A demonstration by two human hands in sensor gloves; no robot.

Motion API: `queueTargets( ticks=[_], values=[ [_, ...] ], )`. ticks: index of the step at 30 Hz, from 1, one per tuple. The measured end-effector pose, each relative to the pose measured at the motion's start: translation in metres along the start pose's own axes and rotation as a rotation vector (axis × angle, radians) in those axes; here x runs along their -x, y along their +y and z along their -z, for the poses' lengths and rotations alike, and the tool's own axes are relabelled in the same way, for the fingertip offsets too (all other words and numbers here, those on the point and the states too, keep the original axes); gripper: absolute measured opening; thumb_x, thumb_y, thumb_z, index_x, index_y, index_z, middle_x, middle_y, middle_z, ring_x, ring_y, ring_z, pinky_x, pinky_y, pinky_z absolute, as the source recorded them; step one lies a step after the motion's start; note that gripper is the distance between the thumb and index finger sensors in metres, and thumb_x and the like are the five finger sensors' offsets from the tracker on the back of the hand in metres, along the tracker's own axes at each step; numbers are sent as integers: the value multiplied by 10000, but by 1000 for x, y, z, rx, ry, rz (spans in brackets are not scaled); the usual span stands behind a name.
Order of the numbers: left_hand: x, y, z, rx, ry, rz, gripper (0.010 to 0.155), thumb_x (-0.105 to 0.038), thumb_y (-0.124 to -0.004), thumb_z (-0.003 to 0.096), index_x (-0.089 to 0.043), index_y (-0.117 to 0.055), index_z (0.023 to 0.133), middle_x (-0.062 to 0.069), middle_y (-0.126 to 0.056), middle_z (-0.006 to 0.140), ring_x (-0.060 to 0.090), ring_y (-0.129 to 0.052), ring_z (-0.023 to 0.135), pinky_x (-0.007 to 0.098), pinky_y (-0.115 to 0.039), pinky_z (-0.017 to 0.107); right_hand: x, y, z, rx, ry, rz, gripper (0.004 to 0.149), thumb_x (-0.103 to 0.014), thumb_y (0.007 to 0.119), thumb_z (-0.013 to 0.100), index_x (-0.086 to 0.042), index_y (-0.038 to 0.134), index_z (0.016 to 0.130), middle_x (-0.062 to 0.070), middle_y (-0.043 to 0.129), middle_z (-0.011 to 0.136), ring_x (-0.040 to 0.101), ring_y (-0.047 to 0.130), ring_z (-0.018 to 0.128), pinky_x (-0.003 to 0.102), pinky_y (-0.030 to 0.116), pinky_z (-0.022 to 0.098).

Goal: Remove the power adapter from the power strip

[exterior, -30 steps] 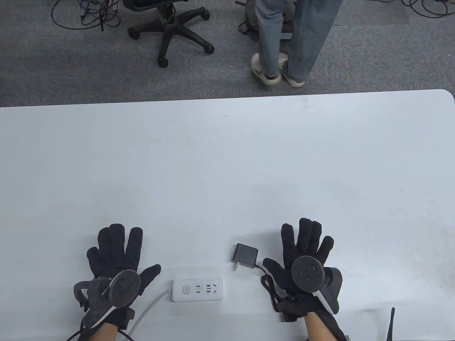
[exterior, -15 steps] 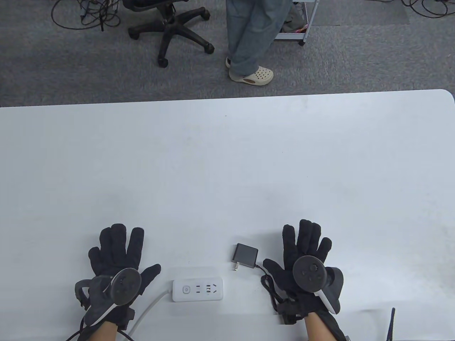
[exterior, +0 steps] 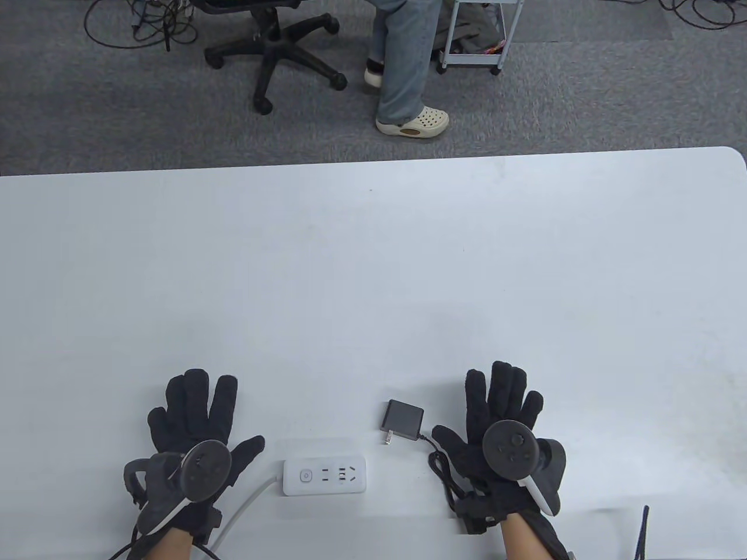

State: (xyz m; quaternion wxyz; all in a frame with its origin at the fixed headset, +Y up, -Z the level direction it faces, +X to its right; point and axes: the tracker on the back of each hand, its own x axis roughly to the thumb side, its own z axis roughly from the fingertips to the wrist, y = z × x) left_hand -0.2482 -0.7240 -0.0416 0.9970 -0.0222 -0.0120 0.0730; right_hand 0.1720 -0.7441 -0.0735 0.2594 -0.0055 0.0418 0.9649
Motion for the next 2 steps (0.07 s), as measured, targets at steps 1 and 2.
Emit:
queueTargets(
  ticks=[1, 2],
  values=[
    [0, 0, 0, 0, -1, -2, 977, -719, -678, 391, -346, -145, 1121, 105, -31, 1212, 480, -141, 1147, 750, -325, 735, 0, 0, 0, -5, -3, -1, 947, -637, 750, 345, -521, -16, 890, -87, -171, 1039, 178, -142, 1012, 535, -68, 710],
    [0, 0, 0, 0, -4, -5, 975, -719, -678, 392, -349, -146, 1120, 106, -30, 1212, 478, -141, 1149, 750, -324, 736, -1, 1, 0, -12, -7, -1, 947, -638, 751, 344, -522, -14, 890, -86, -170, 1040, 178, -142, 1012, 535, -69, 710]
  ],
)
